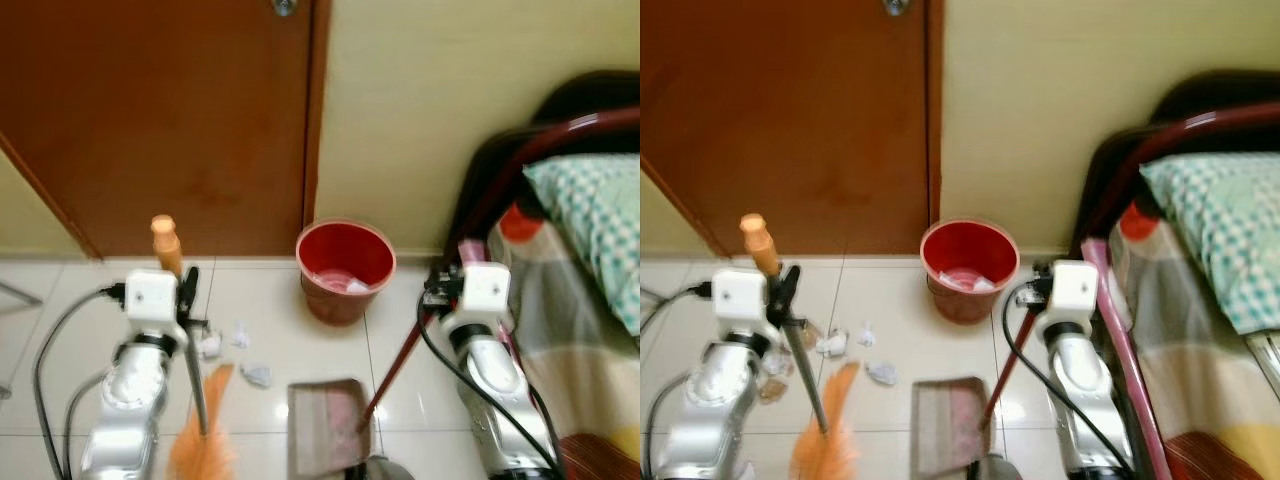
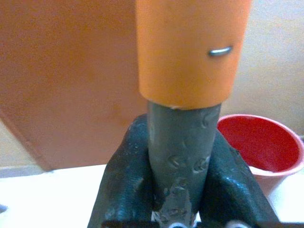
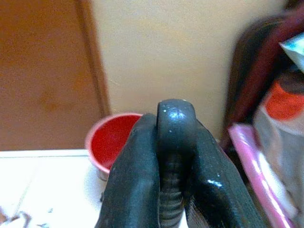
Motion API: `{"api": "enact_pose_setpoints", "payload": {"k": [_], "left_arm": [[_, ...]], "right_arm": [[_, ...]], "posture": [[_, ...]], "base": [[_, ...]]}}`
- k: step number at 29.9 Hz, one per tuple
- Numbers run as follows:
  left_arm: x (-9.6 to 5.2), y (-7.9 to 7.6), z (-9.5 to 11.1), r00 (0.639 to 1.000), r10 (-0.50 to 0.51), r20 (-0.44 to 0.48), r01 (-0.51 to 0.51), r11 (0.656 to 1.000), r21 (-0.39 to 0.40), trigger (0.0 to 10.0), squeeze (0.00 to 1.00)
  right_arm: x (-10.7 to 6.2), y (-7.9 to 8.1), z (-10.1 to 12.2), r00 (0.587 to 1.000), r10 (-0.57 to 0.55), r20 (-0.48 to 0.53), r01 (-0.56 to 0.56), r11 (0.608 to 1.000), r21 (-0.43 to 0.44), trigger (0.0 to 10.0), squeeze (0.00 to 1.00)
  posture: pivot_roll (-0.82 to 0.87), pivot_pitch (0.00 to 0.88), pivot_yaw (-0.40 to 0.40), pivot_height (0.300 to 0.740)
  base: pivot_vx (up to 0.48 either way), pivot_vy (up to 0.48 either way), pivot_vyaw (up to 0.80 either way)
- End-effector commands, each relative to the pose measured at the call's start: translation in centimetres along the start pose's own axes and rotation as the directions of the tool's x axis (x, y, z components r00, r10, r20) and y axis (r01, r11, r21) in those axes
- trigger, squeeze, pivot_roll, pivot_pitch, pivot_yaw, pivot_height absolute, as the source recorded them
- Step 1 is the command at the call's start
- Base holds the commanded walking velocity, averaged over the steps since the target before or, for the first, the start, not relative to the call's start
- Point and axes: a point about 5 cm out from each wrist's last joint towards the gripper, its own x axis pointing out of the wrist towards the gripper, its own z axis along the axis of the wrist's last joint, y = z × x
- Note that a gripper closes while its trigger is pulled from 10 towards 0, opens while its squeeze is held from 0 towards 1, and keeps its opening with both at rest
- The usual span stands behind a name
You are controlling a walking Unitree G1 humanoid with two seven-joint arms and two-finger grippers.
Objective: Sweep floor
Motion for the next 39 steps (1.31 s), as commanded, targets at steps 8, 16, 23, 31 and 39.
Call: {"api": "enact_pose_setpoints", "payload": {"k": [8,16,23,31,39], "left_arm": [[0.4,0.3,0.9,0.999,0.007,0.033,-0.007,1.0,0.021,10.0,0.0],[2.5,-0.1,2.9,0.992,-0.024,0.122,0.015,0.997,0.078,10.0,0.0],[5.1,-4.4,4.5,0.964,-0.203,0.172,0.185,0.976,0.114,10.0,0.0],[4.3,-9.2,3.7,0.88,-0.453,0.142,0.443,0.892,0.094,10.0,0.0],[2.6,-11.0,4.1,0.836,-0.53,0.145,0.547,0.828,-0.122,10.0,0.0]], "right_arm": [[0.2,-0.1,0.6,1.0,-0.002,0.027,0.003,1.0,-0.024,10.0,0.0],[0.5,-2.0,-0.2,0.994,-0.106,-0.021,0.103,0.989,-0.109,10.0,0.0],[0.8,-4.7,-0.2,0.961,-0.276,-0.022,0.27,0.952,-0.142,10.0,0.0],[1.8,-5.8,0.1,0.933,-0.361,0.006,0.357,0.92,-0.161,10.0,0.0],[3.1,-5.0,0.2,0.934,-0.358,0.011,0.354,0.919,-0.172,10.0,0.0]], "posture": [[0.07,0.179,-0.023,0.74],[0.06,0.183,-0.015,0.74],[0.05,0.181,-0.011,0.74],[0.05,0.185,-0.001,0.74],[0.06,0.196,-0.009,0.74]], "base": [[0.0,0.0,0.0],[0.0,0.0,0.0],[0.0,0.0,0.0],[0.0,0.0,0.0],[0.0,0.0,0.0]]}}
